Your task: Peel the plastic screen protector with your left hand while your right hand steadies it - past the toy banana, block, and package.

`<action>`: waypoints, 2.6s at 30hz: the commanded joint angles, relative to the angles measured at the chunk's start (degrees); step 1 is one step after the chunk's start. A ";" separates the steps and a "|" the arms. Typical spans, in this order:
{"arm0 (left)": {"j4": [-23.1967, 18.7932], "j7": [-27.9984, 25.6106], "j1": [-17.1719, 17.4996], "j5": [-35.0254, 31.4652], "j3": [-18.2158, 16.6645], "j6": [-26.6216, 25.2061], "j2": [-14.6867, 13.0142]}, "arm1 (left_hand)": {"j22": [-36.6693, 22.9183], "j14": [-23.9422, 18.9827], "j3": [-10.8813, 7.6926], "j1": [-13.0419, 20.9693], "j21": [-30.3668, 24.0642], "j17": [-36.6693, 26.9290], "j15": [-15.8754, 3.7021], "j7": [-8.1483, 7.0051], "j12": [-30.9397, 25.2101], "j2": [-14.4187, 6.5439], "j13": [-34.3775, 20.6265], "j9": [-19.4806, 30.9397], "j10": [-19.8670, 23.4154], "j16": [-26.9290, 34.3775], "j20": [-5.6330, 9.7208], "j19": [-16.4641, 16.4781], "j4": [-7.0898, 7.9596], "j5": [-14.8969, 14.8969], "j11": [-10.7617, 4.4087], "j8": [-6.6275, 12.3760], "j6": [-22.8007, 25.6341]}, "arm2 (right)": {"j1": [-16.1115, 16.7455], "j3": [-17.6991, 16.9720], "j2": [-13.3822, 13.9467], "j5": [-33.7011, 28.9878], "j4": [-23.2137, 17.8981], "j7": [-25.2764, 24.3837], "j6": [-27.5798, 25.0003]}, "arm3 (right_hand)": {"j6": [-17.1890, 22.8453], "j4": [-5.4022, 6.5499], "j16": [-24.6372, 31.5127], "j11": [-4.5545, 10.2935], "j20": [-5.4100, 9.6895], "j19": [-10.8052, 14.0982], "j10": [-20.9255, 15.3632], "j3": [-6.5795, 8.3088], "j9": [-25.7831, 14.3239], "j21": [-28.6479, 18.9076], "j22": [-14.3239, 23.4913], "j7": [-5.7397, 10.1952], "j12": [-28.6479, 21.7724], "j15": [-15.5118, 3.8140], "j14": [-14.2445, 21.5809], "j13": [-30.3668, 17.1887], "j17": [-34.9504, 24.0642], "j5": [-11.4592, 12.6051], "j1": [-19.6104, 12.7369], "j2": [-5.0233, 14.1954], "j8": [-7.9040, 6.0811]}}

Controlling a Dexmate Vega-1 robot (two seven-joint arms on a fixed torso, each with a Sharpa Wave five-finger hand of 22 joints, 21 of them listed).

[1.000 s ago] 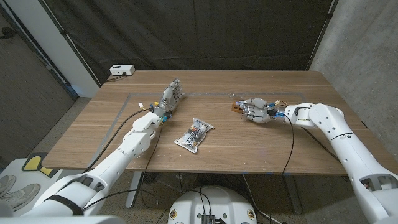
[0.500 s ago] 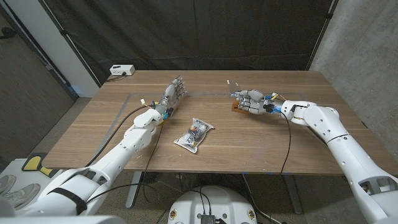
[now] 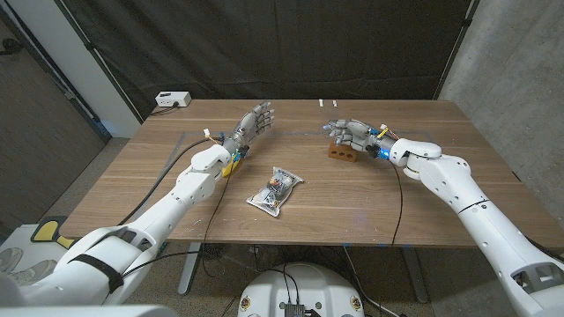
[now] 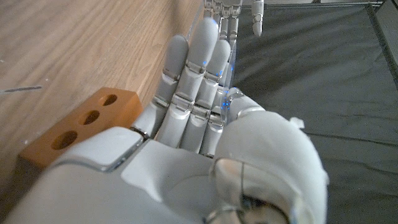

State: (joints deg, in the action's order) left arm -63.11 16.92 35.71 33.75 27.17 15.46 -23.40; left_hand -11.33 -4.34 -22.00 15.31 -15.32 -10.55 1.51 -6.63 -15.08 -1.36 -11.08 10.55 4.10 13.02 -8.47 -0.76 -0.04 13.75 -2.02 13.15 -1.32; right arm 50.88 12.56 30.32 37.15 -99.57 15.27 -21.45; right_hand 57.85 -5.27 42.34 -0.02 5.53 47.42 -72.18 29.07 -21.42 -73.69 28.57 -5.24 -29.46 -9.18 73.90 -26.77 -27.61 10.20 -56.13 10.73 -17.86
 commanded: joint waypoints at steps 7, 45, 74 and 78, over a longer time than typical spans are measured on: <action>-3.36 3.00 -1.79 -1.22 1.10 0.88 -1.09 | -0.38 -2.03 -0.42 3.14 -0.35 -0.24 -0.57 0.39 -0.83 0.90 -0.28 0.31 3.57 0.33 -0.63 0.81 -2.24 -0.52 -0.16 0.76 2.96 | 1.69 6.97 4.13 -12.22 -8.39 -13.09 7.32 | 1.08 1.03 0.46 -1.07 7.16 -0.66 -1.30 0.30 -0.30 -0.83 0.39 -0.23 -0.08 -2.17 -1.66 -0.53 -0.43 1.08 0.07 -0.48 -0.31; -13.73 -4.37 -1.19 -10.58 1.86 4.79 -3.39 | -1.07 0.41 -5.35 25.43 -1.05 -0.51 -2.81 -0.38 0.92 1.95 -2.18 2.80 3.92 -1.45 -1.25 2.06 -10.28 -1.57 -3.60 8.58 20.40 | 1.17 17.43 12.94 -37.93 -17.66 -21.82 7.35 | 1.08 3.09 -0.43 0.18 6.96 -6.27 -0.42 0.04 -0.13 -0.82 -2.22 2.24 0.69 -2.67 -4.11 -1.87 -1.35 1.22 1.86 -0.87 -0.16; -15.02 -6.05 -3.47 -14.16 3.58 2.17 -2.78 | -1.27 -2.01 -4.33 30.55 -2.19 -1.35 -3.64 1.90 0.34 4.40 -3.36 4.11 9.30 -0.52 -0.34 3.78 -8.46 -2.25 -6.00 16.03 32.66 | 1.31 18.72 12.42 -47.16 -19.20 -21.87 6.33 | 1.10 3.38 -0.85 0.14 6.98 -7.27 -0.56 0.41 0.04 -1.81 -3.66 2.52 1.06 -2.77 -4.53 -2.24 -2.36 1.15 1.98 -0.98 -0.41; -14.82 -5.84 -3.54 -13.92 3.67 2.76 -2.38 | -1.27 -1.82 -3.97 30.64 -2.19 -1.36 -3.60 1.51 0.45 4.98 -3.44 4.23 9.25 -0.60 -0.24 3.72 -8.49 -2.23 -5.88 16.07 32.21 | 1.43 18.56 12.13 -47.37 -19.04 -21.82 6.39 | 1.10 3.40 -0.96 0.03 6.98 -7.34 -0.56 0.48 0.13 -1.98 -3.84 2.45 1.16 -2.81 -4.51 -2.23 -2.35 1.16 1.95 -0.94 -0.41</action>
State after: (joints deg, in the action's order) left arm -78.84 9.08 33.26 19.01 30.23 17.21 -26.24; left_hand -12.40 -6.43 -26.23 45.66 -17.29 -11.62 -2.25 -4.79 -15.02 2.78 -14.26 14.54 13.37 12.58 -8.61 3.27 -8.52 11.54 -8.00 28.85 30.82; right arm 52.14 31.18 43.08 -8.37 -118.66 -6.95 -14.65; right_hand 58.62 -2.10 41.71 0.26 3.88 40.27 -72.16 29.56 -21.25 -75.23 24.69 -3.16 -28.56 -8.52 73.25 -28.91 -29.90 11.23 -54.34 9.43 -18.09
